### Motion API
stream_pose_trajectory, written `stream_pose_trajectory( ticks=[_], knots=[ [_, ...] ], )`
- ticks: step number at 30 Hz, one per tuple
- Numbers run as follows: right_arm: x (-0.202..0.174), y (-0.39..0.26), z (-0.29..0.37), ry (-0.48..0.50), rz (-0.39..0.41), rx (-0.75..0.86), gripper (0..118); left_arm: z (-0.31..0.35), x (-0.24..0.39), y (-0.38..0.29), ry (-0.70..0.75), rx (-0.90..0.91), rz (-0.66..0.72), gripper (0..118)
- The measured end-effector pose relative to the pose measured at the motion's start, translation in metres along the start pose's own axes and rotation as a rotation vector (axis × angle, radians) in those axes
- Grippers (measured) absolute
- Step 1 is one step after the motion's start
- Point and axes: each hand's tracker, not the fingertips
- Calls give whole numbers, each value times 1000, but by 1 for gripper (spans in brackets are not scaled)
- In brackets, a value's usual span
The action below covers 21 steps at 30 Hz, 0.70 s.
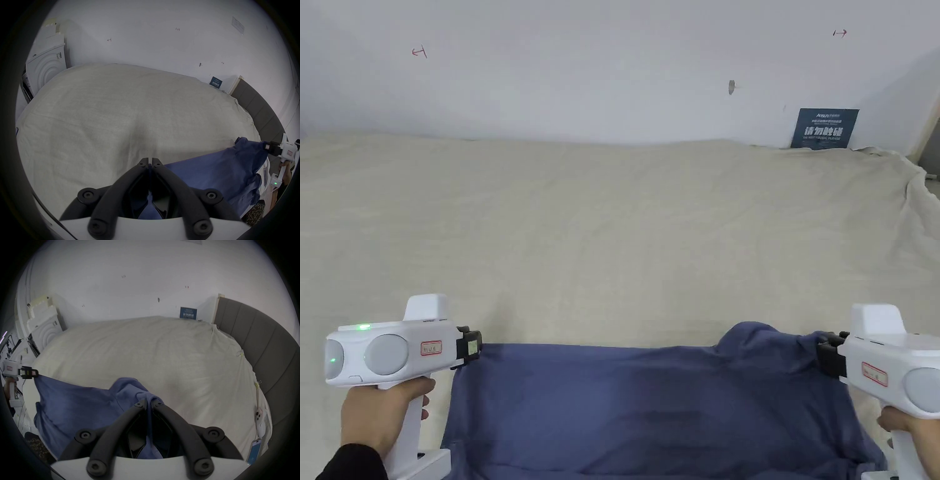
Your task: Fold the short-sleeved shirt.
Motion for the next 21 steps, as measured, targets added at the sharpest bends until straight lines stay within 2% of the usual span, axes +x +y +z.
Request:
stream_pose_trajectory(
  ticks=[10, 21],
  knots=[
    [24, -42, 106, 49, -14, 78, 2, 65, -4, -44, 20, 8, -19, 0],
    [29, -136, 154, 34, -119, 9, 2, 101, -21, -125, 37, -42, -27, 0]
  ],
)
